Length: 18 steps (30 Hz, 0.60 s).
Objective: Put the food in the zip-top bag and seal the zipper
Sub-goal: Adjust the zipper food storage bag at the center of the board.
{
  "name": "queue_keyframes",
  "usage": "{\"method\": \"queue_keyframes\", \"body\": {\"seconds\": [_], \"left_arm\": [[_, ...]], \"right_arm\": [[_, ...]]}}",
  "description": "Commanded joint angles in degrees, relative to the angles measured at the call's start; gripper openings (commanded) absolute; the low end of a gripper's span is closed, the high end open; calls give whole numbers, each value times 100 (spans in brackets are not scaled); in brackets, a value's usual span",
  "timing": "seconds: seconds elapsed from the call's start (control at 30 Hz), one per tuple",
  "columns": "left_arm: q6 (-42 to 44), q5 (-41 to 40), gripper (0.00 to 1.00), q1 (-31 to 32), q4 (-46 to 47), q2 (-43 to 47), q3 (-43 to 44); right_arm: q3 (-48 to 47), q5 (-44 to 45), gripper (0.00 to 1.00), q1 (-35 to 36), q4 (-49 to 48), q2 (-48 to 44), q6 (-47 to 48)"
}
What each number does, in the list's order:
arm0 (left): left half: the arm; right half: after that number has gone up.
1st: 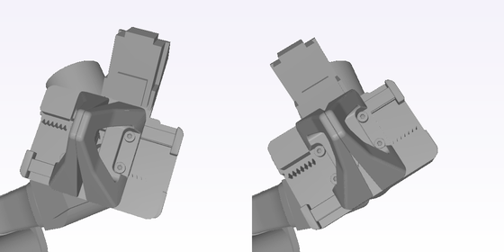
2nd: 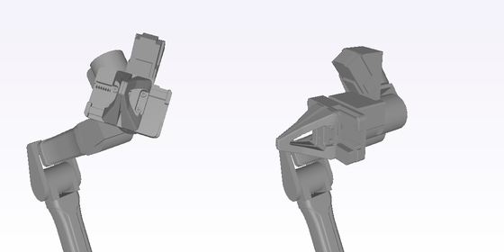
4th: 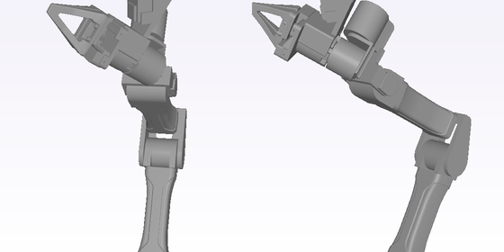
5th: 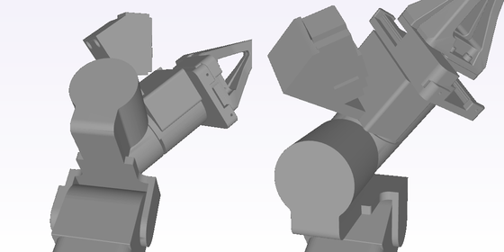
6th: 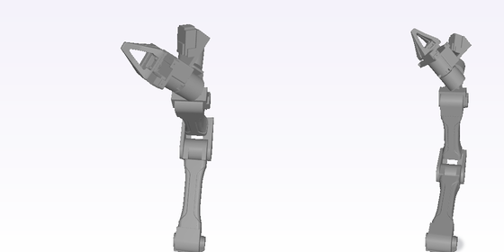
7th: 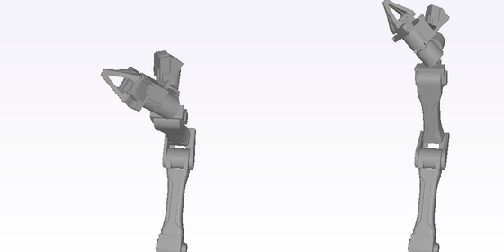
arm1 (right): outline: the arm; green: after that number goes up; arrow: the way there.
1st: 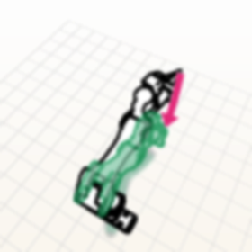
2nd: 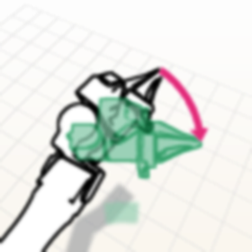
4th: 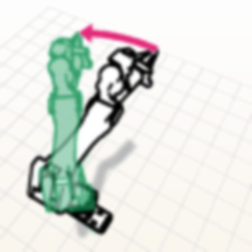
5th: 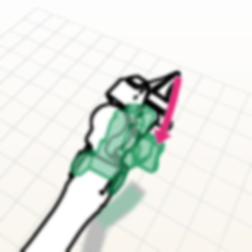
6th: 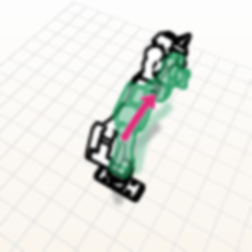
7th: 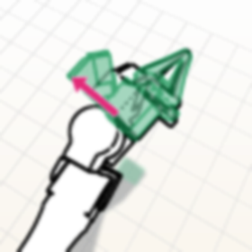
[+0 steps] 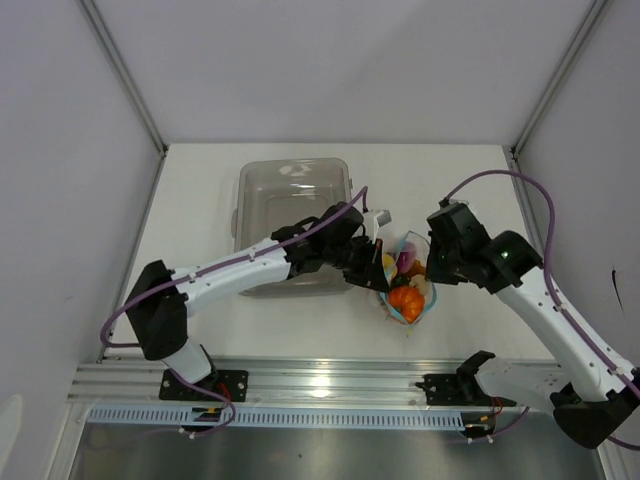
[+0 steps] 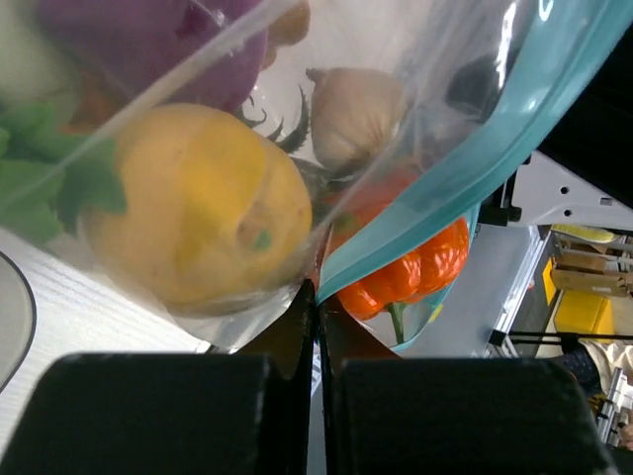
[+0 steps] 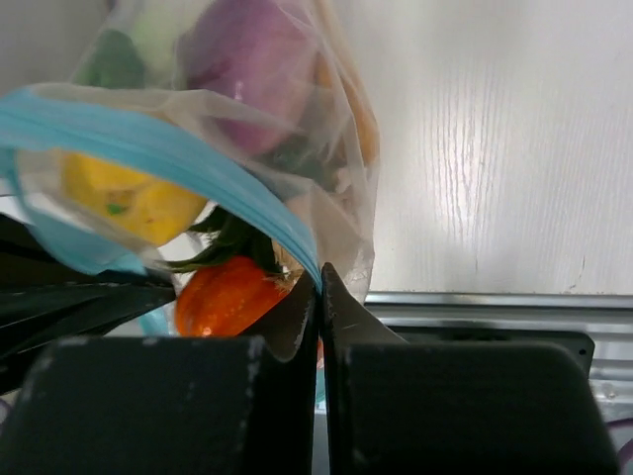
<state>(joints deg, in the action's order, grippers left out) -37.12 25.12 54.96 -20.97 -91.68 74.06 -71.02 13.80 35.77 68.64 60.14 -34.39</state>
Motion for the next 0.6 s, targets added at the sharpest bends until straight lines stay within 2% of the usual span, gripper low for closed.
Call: {"method": "queue_keyframes", "body": {"seconds": [0.0,0.1,0.23,0.37,0.57], "left_arm": [[73,28,1,-38,95,247,608],[135,27,0,-38,-205,518,1162],[-23,89,1,6,-101,1036,1138],[-260,-16,1,24,277,1249,479],[-673,151,1,-11,954,810,-515]], "right_arm": [[-1101,114,0,-9,-132,-47,222],[-2121,44,0,-8,193,138,345],[-2591,-386,0,-9,325,104,267],[-1987,-423,0,-9,45,-63,231],[-573,-431,0,-26,-579,6,310]]}}
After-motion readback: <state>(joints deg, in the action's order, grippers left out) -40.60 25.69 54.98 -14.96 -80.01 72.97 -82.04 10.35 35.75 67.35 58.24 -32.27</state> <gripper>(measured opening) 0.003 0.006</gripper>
